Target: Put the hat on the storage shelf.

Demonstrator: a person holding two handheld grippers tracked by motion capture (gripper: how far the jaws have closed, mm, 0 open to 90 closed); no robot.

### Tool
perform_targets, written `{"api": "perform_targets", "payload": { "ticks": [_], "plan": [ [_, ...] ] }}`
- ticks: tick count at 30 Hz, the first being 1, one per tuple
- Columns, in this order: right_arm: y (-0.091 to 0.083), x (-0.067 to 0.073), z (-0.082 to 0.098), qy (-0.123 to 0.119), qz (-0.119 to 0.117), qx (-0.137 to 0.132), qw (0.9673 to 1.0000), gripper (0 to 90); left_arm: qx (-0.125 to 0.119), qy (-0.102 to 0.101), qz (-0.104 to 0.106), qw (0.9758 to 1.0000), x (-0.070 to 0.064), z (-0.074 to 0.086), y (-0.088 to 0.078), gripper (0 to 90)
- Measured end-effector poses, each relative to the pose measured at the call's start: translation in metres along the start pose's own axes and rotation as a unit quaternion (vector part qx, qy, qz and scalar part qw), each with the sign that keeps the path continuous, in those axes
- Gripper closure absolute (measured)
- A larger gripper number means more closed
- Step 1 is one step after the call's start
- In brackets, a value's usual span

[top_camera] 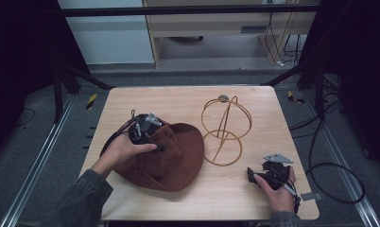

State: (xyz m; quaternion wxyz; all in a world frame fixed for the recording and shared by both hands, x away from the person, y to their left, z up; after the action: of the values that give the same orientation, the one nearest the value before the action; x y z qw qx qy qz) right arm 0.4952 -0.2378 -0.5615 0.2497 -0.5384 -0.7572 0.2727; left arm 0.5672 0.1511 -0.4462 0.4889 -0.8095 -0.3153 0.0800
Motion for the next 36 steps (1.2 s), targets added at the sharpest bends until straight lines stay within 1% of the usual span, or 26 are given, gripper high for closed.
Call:
{"api": "perform_targets", "payload": {
  "ticks": [3,6,9,13,15,18,19,21,22,25,26,27,32,36],
  "plan": [
    [0.000,0.000,0.000,0.000,0.000,0.000,1.0000,0.5,0.006,-0.001,-0.002,1.0000,0.001,0.001,0.003,22.7],
    [0.000,0.000,0.000,0.000,0.000,0.000,1.0000,0.5,0.010,-0.003,0.001,0.9999,0.001,0.002,0.006,24.2],
    [0.000,0.000,0.000,0.000,0.000,0.000,1.0000,0.5,0.014,-0.004,0.001,0.9999,0.001,0.003,0.008,27.9],
    [0.000,0.000,0.000,-0.001,-0.001,0.000,1.0000,0.5,0.016,-0.005,0.005,0.9998,-0.001,0.003,0.010,35.9],
    [0.000,0.000,0.000,-0.001,-0.001,0.000,1.0000,0.5,0.018,-0.007,0.005,0.9998,-0.001,0.003,0.011,41.4],
    [0.000,0.000,0.000,-0.001,-0.001,0.000,1.0000,0.5,0.021,-0.010,0.005,0.9997,0.001,0.004,0.011,52.9],
    [0.000,0.000,0.000,-0.002,-0.001,0.000,1.0000,0.5,0.023,-0.010,0.004,0.9997,0.002,0.005,0.011,57.3],
    [0.000,0.001,0.000,-0.001,-0.002,0.000,1.0000,0.5,0.024,-0.011,0.005,0.9996,0.003,0.007,0.011,70.4],
    [0.000,0.001,0.000,-0.002,-0.001,0.000,1.0000,0.5,0.024,-0.014,0.009,0.9996,0.004,0.008,0.011,75.1],
    [0.000,0.001,0.000,-0.002,-0.002,0.001,1.0000,0.5,0.019,-0.022,0.017,0.9994,0.005,0.012,0.009,85.4],
    [0.000,0.001,0.001,-0.003,-0.002,0.001,1.0000,0.5,0.019,-0.022,0.017,0.9994,0.005,0.012,0.009,87.2],
    [0.000,0.001,0.000,-0.002,-0.002,0.001,1.0000,0.5,0.016,-0.029,0.016,0.9993,0.008,0.014,0.006,88.1],
    [0.000,0.001,0.001,-0.003,-0.002,0.001,1.0000,0.5,0.013,-0.025,0.011,0.9996,0.012,0.016,-0.002,88.5],
    [0.000,0.001,0.001,-0.003,-0.002,0.001,1.0000,0.5,-0.006,-0.026,0.006,0.9996,0.014,0.018,-0.015,88.5]
  ]
}}
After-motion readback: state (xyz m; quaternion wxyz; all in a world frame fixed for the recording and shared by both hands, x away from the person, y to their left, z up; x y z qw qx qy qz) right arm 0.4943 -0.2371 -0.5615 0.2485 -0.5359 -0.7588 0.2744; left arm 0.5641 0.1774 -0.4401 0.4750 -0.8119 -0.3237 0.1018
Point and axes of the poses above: each handheld gripper's, and its own axes: y roughly forward along the jaws, z roughly out of its underside, x roughly to its left, the point moved 7 cm from there along y, roughly forward along the jaws, and after that the axes turned 7 degrees about -z, right-handed, at the moved point
